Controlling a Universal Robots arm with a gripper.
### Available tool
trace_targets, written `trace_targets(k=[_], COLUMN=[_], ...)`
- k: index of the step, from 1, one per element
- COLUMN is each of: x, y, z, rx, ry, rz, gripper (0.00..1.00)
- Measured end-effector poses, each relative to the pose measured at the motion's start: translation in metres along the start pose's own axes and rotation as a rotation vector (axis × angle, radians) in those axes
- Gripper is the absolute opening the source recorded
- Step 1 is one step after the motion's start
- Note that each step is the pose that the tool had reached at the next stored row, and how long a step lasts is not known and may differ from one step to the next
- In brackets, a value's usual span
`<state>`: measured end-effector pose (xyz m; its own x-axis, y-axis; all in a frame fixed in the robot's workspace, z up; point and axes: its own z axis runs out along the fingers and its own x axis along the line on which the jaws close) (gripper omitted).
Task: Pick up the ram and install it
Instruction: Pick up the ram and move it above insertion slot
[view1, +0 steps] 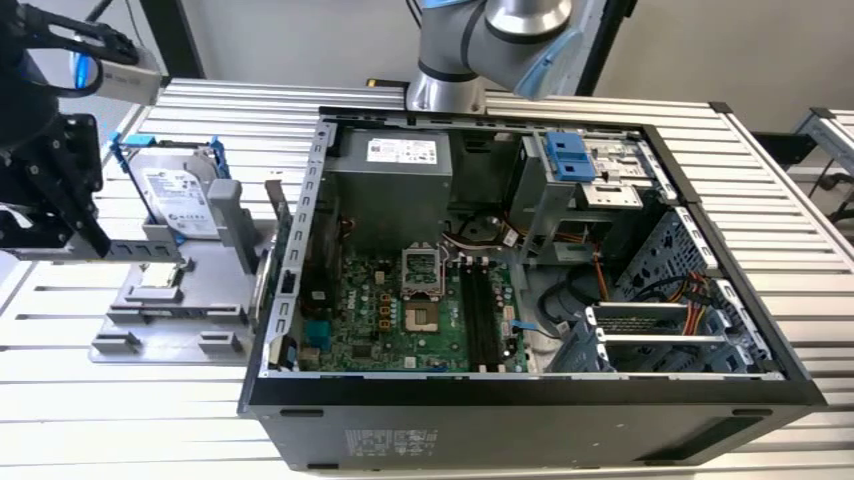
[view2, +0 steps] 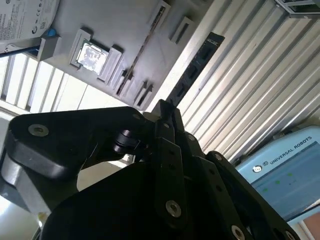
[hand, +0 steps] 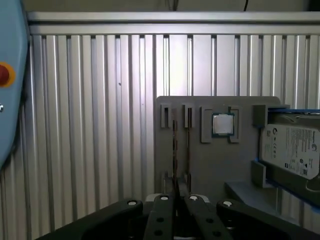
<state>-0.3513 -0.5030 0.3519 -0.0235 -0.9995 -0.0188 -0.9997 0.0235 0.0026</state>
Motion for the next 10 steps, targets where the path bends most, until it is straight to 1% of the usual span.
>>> trace_targets(k=[10], x=[-0.0008], y=[0.0001], z=[-0.0458], rx=[-0.0001], ry=[0.0001], rz=[0.000], gripper=[0.00])
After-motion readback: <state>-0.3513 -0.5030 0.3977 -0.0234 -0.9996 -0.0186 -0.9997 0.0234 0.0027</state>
